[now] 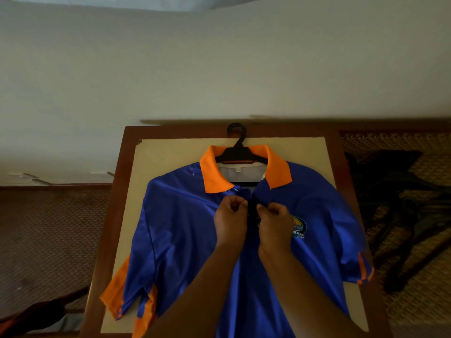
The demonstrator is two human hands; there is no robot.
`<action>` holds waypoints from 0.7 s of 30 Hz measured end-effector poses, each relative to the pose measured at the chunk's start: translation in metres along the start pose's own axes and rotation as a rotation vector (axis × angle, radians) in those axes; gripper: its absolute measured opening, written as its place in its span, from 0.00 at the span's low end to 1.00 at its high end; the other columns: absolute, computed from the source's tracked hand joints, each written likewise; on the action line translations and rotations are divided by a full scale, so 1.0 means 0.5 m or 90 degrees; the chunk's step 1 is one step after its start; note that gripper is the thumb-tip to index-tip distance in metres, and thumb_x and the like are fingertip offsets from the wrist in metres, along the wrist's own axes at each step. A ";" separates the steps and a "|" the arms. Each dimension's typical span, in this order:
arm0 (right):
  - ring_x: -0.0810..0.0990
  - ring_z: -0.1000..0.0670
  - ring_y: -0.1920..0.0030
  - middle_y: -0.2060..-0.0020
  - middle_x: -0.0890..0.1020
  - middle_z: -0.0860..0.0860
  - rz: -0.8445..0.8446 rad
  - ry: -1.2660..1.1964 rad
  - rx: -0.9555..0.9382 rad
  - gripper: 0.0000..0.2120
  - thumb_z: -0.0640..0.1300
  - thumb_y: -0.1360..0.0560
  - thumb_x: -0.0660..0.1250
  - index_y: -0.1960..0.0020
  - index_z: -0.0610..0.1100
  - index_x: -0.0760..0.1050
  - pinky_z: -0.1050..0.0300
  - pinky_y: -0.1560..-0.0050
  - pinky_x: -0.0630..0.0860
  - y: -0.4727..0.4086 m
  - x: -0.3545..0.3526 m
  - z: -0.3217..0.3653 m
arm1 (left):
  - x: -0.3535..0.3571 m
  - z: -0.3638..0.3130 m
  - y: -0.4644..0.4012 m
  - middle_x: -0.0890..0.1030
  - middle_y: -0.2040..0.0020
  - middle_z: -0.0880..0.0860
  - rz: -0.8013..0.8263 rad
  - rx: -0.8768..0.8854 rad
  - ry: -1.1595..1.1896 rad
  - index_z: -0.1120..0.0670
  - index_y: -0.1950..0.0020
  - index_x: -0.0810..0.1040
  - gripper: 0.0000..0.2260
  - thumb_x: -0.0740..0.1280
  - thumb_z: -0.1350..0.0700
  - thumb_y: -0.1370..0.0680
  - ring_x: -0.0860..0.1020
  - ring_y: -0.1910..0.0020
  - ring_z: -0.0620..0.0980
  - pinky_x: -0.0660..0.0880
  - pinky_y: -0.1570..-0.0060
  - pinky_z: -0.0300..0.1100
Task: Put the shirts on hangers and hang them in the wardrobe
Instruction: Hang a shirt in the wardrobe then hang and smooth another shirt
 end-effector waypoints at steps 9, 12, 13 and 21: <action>0.75 0.51 0.67 0.67 0.78 0.46 0.047 0.090 -0.076 0.09 0.41 0.24 0.68 0.60 0.38 0.74 0.57 0.65 0.73 0.007 0.003 0.016 | -0.002 0.000 0.008 0.82 0.58 0.51 0.024 -0.015 0.055 0.53 0.51 0.78 0.03 0.65 0.59 0.21 0.81 0.59 0.46 0.78 0.61 0.35; 0.72 0.53 0.69 0.69 0.75 0.47 0.053 0.118 -0.119 0.11 0.43 0.24 0.68 0.61 0.38 0.72 0.64 0.71 0.69 0.011 0.006 0.025 | -0.004 -0.001 0.010 0.82 0.58 0.52 0.028 -0.015 0.062 0.53 0.52 0.79 0.03 0.65 0.59 0.21 0.80 0.60 0.45 0.77 0.61 0.35; 0.72 0.53 0.69 0.69 0.75 0.47 0.052 0.121 -0.128 0.11 0.43 0.24 0.69 0.61 0.37 0.72 0.63 0.70 0.70 0.012 0.005 0.026 | -0.005 -0.001 0.011 0.82 0.58 0.52 0.028 -0.012 0.063 0.53 0.52 0.79 0.03 0.65 0.59 0.21 0.80 0.60 0.44 0.77 0.61 0.34; 0.74 0.50 0.65 0.66 0.75 0.46 0.052 0.111 -0.162 0.08 0.40 0.24 0.67 0.59 0.39 0.71 0.56 0.64 0.72 0.019 -0.006 0.027 | -0.013 0.003 0.021 0.82 0.56 0.52 0.011 -0.045 0.117 0.54 0.51 0.78 0.04 0.65 0.60 0.21 0.81 0.57 0.46 0.77 0.59 0.35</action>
Point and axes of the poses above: each hand's wrist, its own y-axis away from the middle knuckle, its own x-axis out of the palm, z = x × y, the point moved 6 cm from there along -y, towards the middle knuckle
